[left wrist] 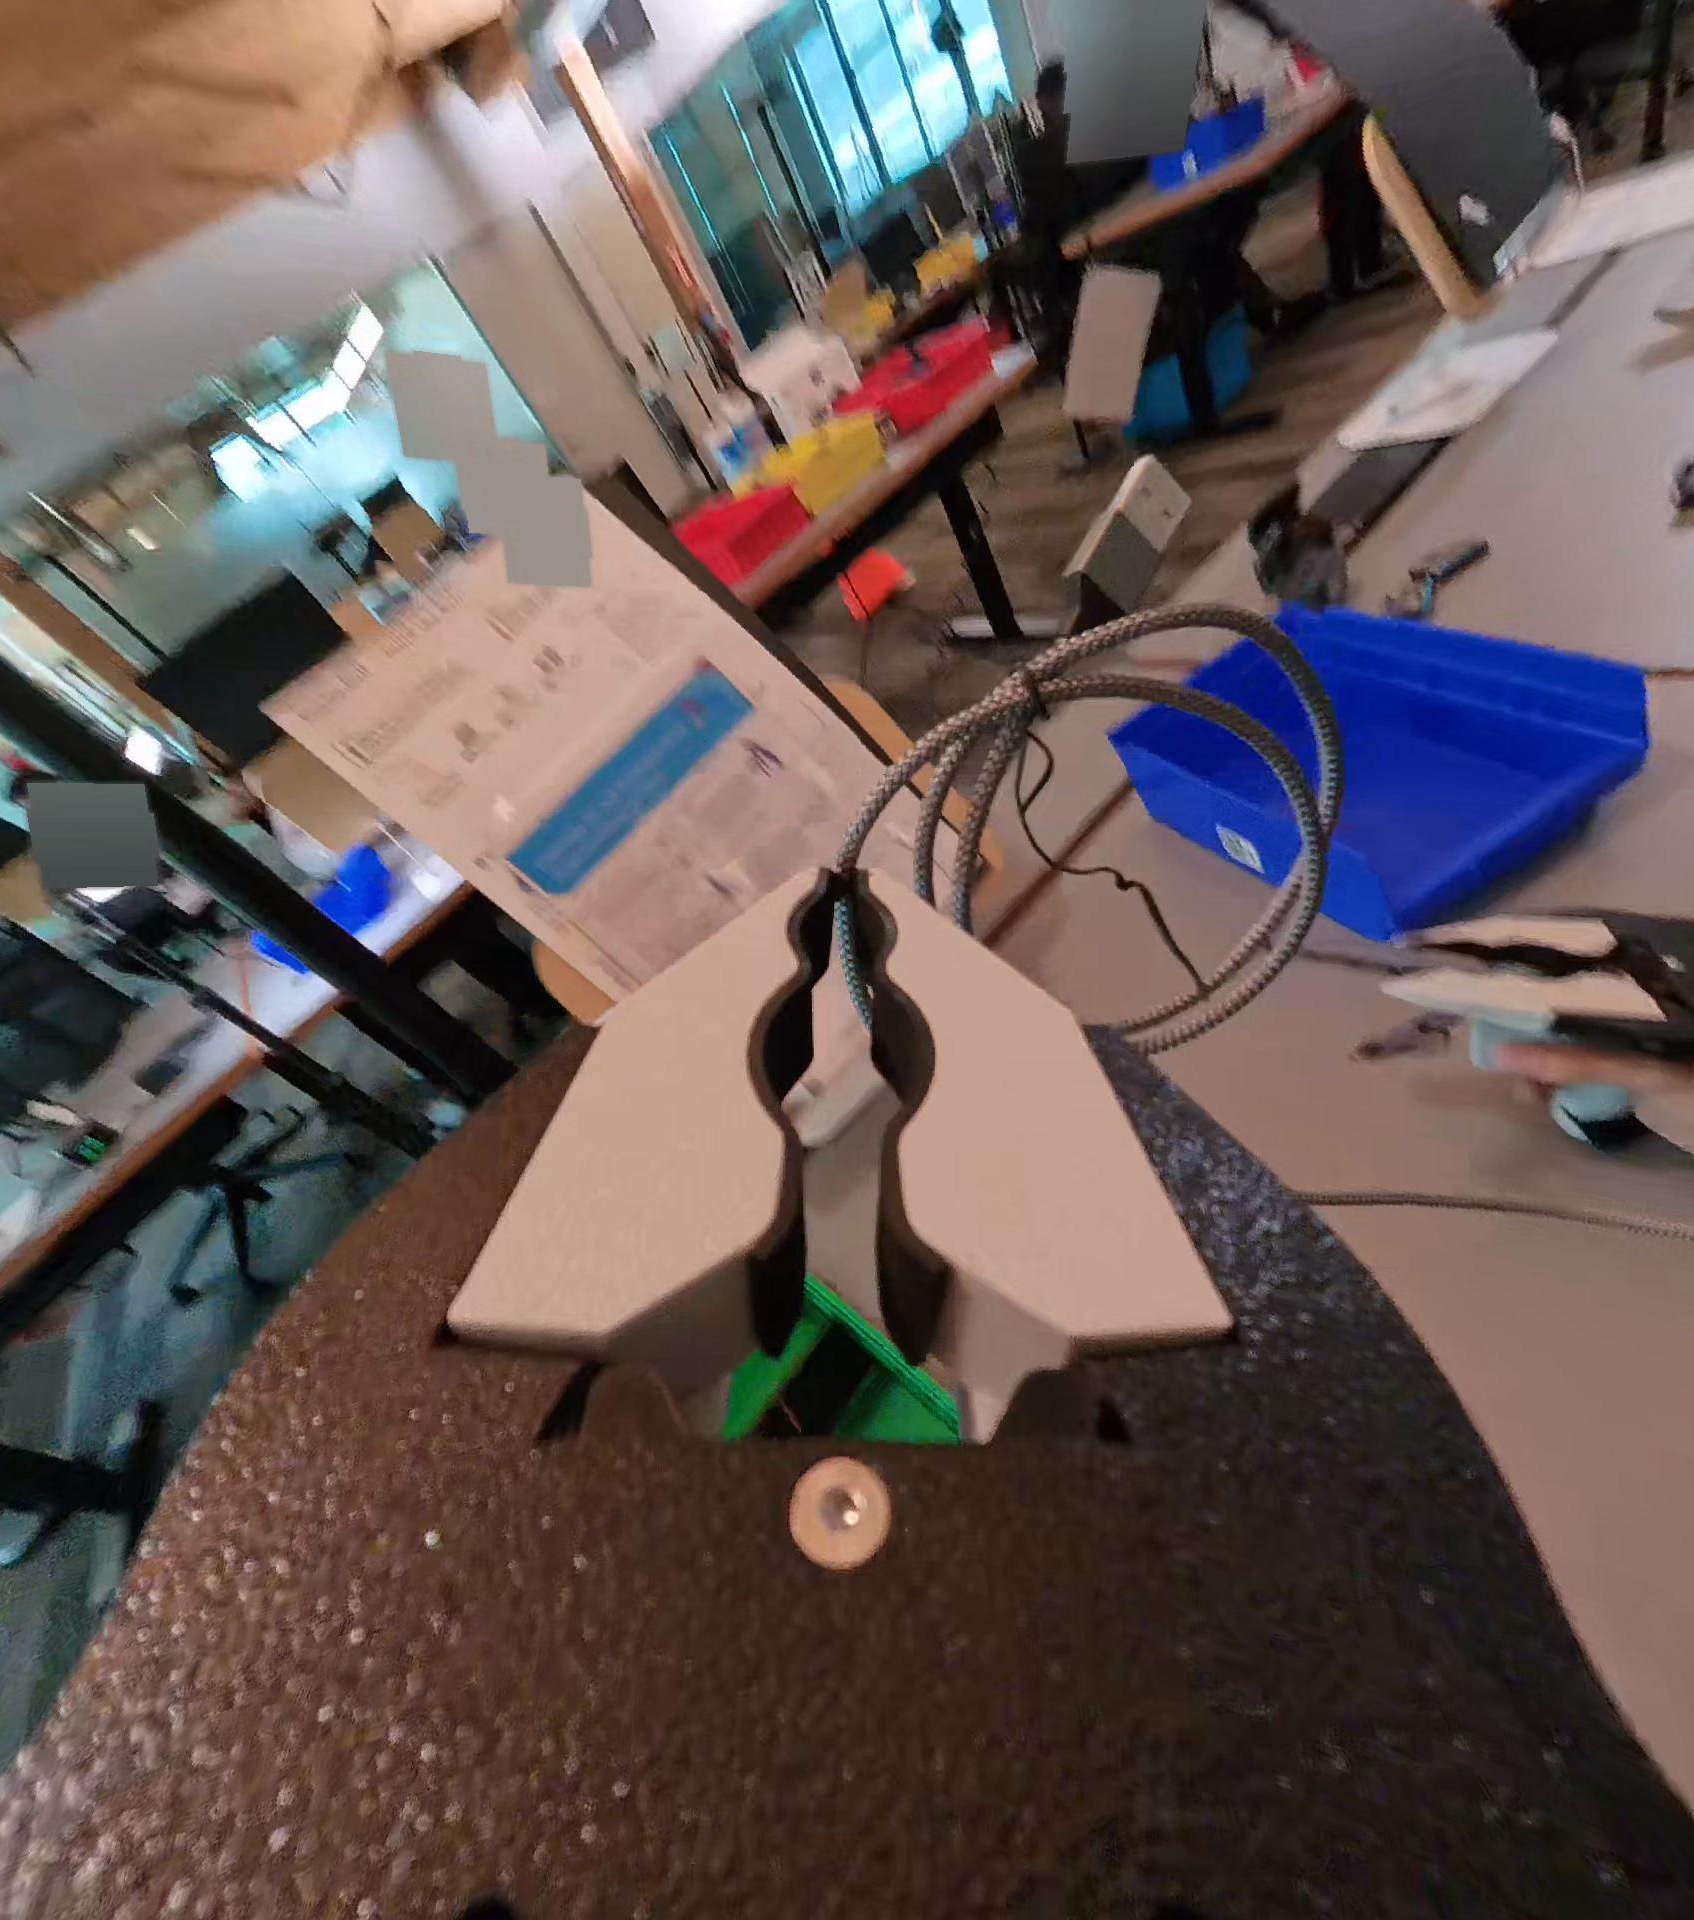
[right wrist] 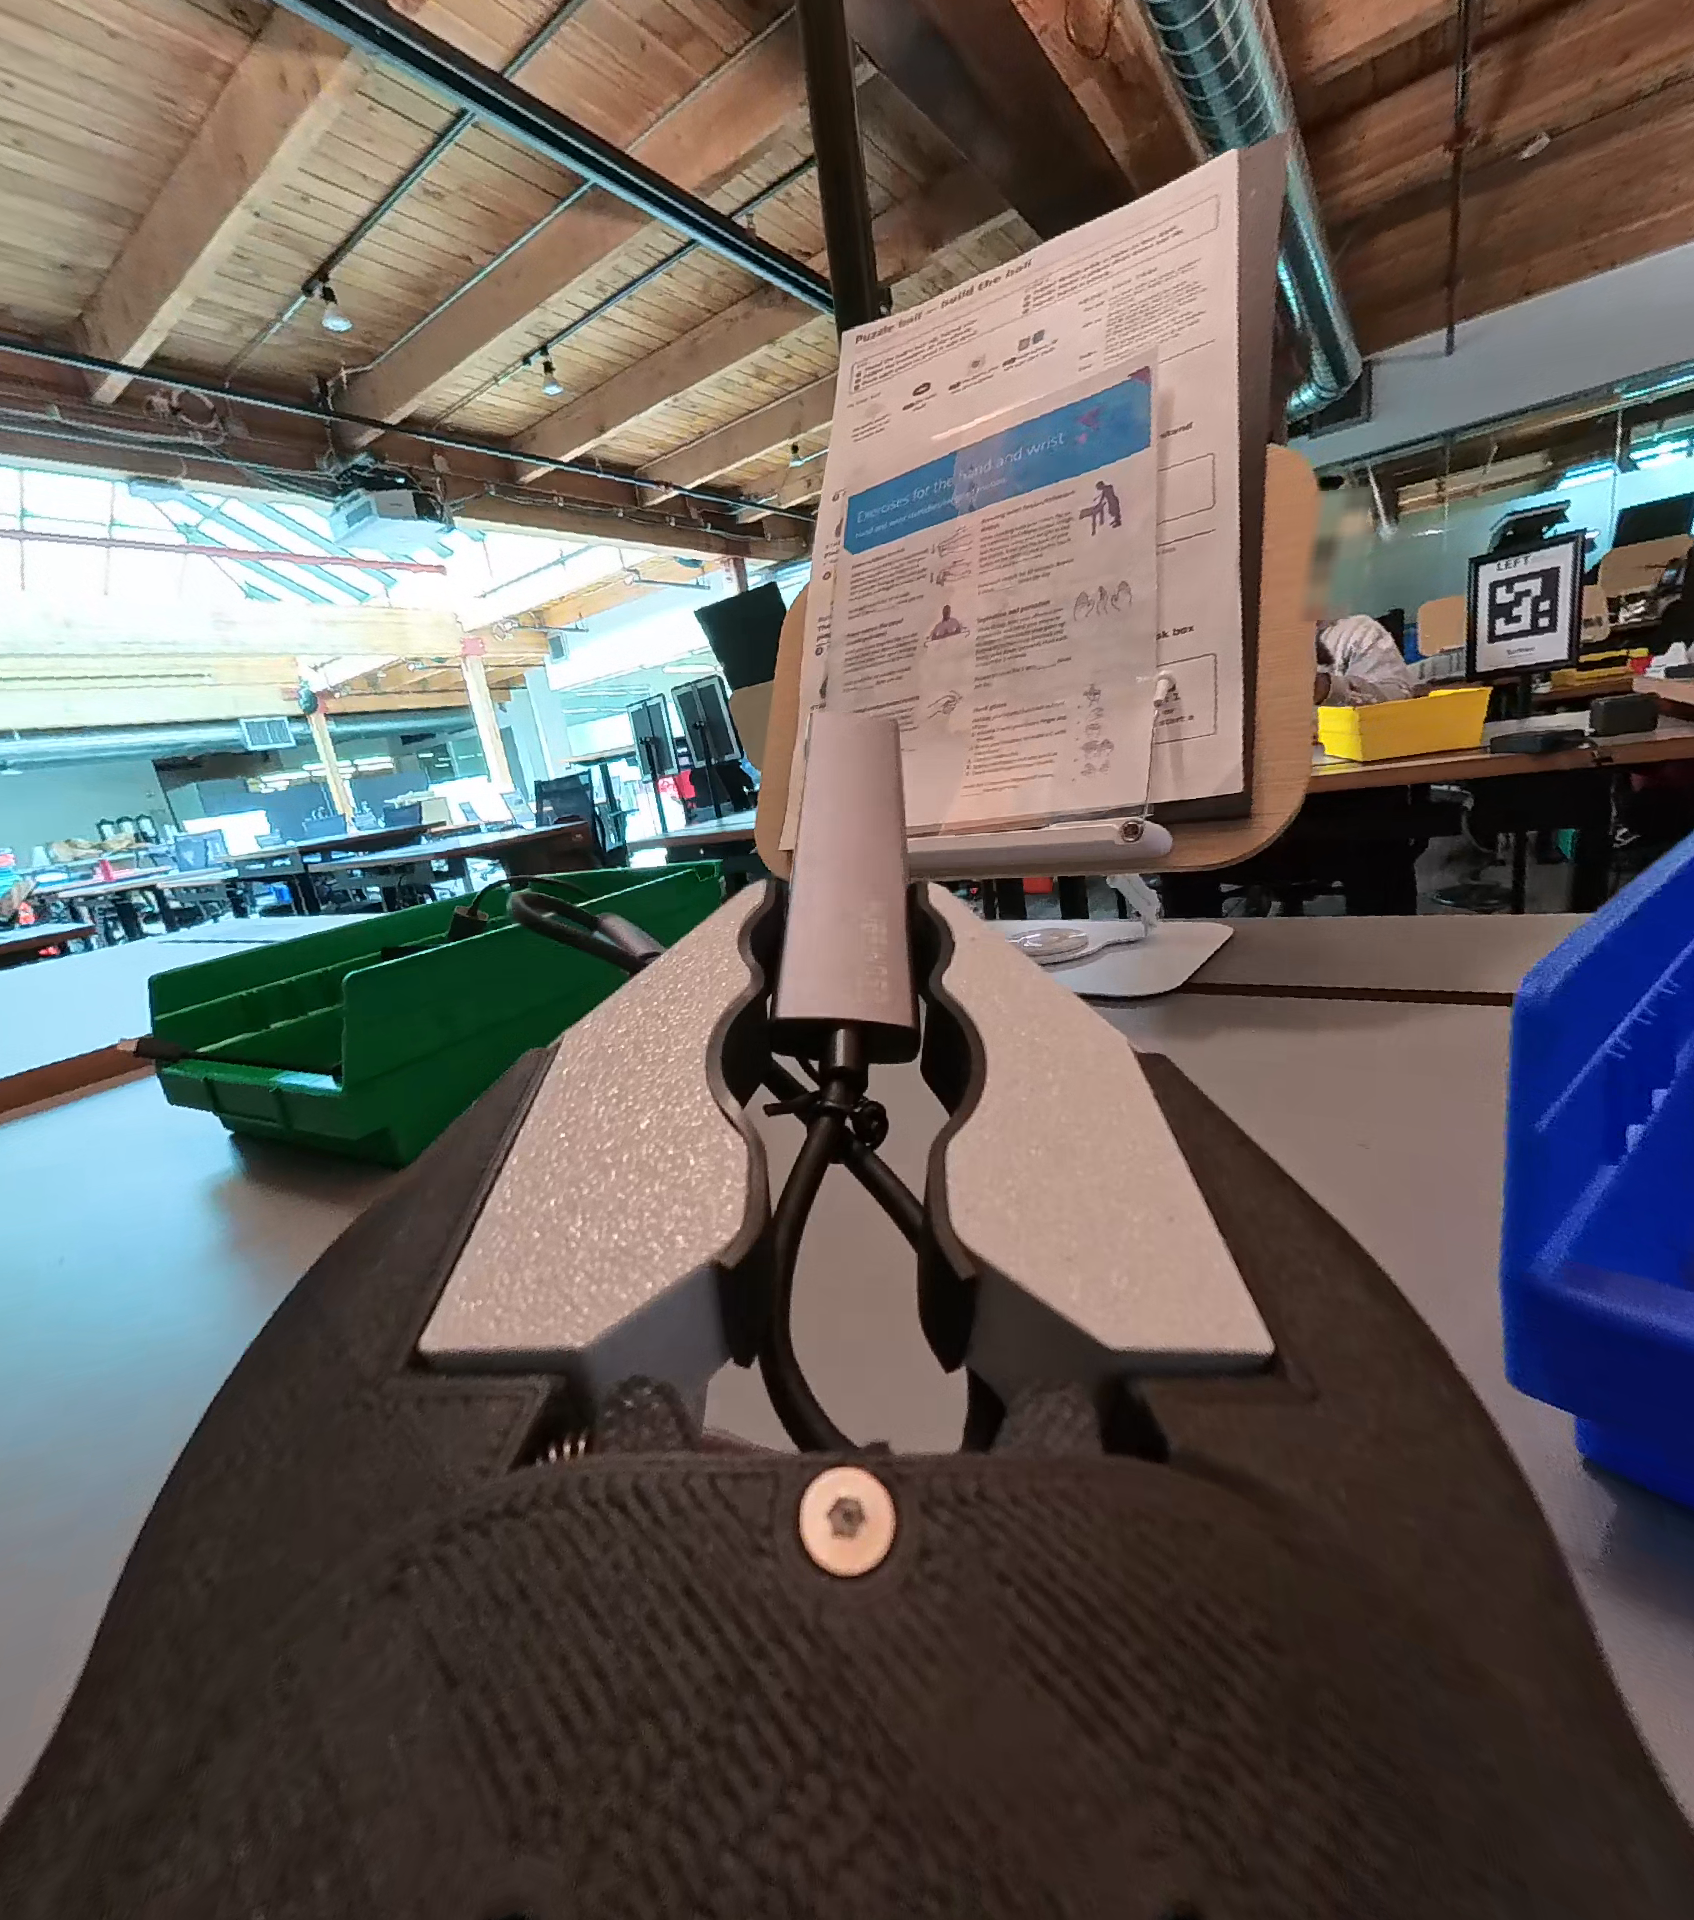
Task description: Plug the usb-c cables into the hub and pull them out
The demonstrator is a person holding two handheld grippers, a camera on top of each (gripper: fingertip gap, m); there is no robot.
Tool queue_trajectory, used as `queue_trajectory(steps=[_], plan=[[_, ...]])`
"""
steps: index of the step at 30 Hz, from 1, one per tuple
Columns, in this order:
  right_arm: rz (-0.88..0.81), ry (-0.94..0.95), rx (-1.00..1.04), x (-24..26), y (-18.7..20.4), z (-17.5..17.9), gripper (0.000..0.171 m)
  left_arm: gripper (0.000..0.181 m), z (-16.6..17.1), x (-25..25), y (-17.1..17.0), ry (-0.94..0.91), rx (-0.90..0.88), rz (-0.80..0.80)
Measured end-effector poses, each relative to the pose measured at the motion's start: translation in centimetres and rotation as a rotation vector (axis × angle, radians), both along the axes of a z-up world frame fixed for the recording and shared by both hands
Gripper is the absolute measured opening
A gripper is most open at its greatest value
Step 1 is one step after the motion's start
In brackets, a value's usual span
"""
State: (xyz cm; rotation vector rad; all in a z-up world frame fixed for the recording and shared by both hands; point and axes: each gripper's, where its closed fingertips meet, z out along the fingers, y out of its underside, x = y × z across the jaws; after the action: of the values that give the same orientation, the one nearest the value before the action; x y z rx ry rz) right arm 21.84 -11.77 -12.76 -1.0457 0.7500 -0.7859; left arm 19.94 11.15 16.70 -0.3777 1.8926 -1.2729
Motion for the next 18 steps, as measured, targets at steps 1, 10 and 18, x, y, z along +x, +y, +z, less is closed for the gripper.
queue_trajectory(steps=[1, 10, 18], plan=[[-0.004, -0.001, 0.01, 0.0, -0.2, 0.1, 0.022, 0.001, -2.3, 0.4, -0.7, 0.069, 0.024, -0.007], [-0.001, 0.002, 0.02, 0.1, -0.5, 0.0, 0.023, 0.001, -26.0, 5.0, -7.5, 0.5, 0.249, -0.041], [-0.005, 0.004, 0.025, 0.1, -0.8, 0.0, 0.023, 0.037, -31.2, 7.4, -6.8, 0.403, 0.399, -0.117]])
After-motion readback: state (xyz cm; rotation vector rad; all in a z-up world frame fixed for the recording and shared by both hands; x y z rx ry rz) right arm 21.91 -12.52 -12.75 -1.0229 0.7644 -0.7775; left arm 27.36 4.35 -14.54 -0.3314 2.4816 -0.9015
